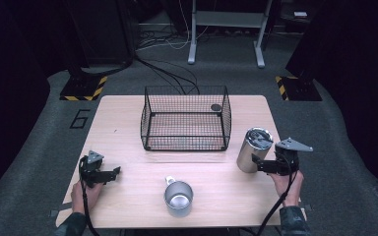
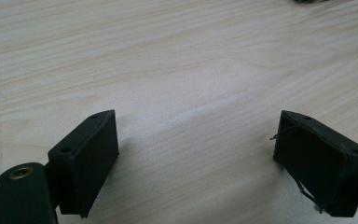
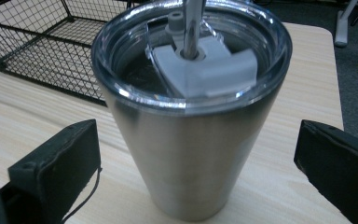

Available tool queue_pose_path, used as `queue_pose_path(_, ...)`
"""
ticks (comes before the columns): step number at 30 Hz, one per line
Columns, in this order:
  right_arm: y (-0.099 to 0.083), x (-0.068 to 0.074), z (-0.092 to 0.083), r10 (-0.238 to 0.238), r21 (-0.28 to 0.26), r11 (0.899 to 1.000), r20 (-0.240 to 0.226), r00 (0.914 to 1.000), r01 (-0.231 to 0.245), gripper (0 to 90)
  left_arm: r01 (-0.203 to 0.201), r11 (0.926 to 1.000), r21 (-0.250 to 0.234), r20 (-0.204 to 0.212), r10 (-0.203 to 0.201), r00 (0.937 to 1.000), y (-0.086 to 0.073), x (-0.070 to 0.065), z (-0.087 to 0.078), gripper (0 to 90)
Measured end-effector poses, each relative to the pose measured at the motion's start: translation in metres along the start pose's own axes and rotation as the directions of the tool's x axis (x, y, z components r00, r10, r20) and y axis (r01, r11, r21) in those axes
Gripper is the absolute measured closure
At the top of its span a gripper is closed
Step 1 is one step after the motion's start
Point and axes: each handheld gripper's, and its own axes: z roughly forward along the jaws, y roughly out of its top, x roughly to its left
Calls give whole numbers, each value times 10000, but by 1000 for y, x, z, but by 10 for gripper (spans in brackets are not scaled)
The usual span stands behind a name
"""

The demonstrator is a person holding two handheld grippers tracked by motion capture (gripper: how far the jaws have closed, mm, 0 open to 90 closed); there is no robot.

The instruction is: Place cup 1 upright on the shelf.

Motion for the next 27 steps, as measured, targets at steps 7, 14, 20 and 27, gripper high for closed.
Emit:
queue_pose_path(7,6,1,8,47,-247,9997,48,10000,-46,2,27,10000,-8,10,-27,10000,0,0,0,135)
queue_pose_path(14,10,3,18,133,-504,9986,-116,9998,-139,15,17,10000,-5,1,-17,10000,0,0,0,135)
queue_pose_path(20,14,4,23,131,-607,9981,-104,9999,-137,14,15,10000,7,5,-15,10000,0,0,0,135)
queue_pose_path(27,14,4,26,124,-773,9969,-86,9999,-131,12,16,10000,-15,-14,-16,10000,0,0,0,135)
